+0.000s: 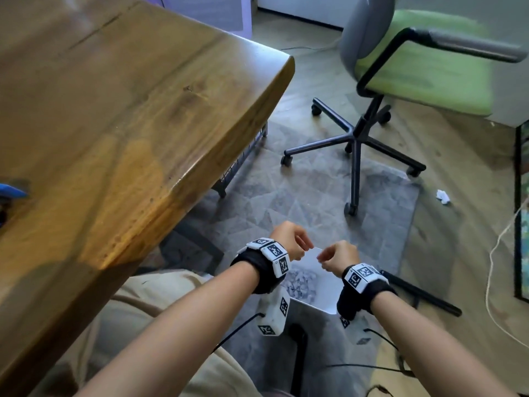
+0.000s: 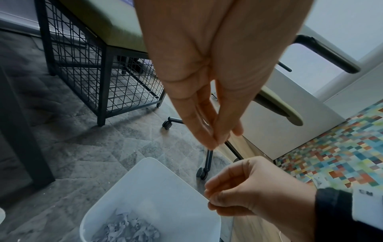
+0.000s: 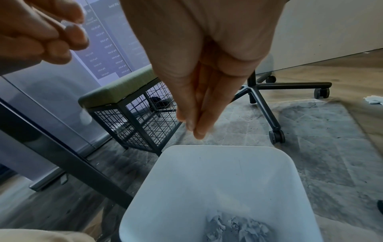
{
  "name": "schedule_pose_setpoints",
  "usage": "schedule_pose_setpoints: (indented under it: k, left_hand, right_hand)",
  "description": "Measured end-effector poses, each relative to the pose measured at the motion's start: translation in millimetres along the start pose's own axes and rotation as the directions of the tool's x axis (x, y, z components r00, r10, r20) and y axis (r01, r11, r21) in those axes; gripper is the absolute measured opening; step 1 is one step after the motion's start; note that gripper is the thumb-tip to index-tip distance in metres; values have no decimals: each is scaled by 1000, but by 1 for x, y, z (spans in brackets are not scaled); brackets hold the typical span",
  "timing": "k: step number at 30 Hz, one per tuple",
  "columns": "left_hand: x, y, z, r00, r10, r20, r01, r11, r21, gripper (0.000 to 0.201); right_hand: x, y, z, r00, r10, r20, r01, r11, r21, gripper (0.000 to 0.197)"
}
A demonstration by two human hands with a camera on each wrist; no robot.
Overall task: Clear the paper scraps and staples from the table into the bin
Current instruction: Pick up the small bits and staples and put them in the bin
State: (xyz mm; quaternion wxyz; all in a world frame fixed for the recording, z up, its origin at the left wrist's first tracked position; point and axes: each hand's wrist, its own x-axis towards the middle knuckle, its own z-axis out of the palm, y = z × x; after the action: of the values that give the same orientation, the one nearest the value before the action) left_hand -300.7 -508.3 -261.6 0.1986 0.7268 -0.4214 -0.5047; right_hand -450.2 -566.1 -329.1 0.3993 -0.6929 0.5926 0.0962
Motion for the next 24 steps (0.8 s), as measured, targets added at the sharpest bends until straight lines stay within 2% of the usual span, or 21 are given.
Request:
schedule_pose_setpoints:
  k: [4, 7, 10, 14, 17, 20, 22, 24]
  left_hand:
    - [3, -3, 5, 1000, -6, 1, 6, 999, 36, 24]
    - [4, -4, 7, 1000, -10, 5, 10, 999, 54, 25]
    - [4, -5, 8, 1000, -4, 8, 3, 998, 64, 26]
    - [1, -7, 6, 1000, -8, 1, 8, 999, 47, 21]
    - [-1, -7, 3, 999, -51, 5, 50, 997, 63, 10]
    - [-3, -9, 1, 998, -64, 15, 60, 983, 173, 12]
    - [-5, -9, 0, 996, -85, 34, 78, 982, 174, 23]
    - [-9, -7, -3, 996, -83, 27, 76, 977, 199, 22]
  right_hand:
    - [0, 3, 0, 1000, 12, 1, -12, 1000, 4, 25]
    - [1, 4, 0, 1000, -13, -6, 13, 1000, -10, 12]
    - [3, 9, 3, 1000, -25, 2, 25, 1000, 2, 26]
    - [0, 7, 4, 999, 5, 34, -7, 998, 62, 4]
    - [-2, 4, 5, 999, 1, 37, -1, 1000, -3, 26]
    - [-7, 0, 4, 993, -47, 112, 54, 997, -57, 14]
    - [-8, -1, 5, 989, -71, 128, 84, 991, -103, 28]
    - [-11, -5, 3, 991, -61, 115, 69, 995, -68, 17]
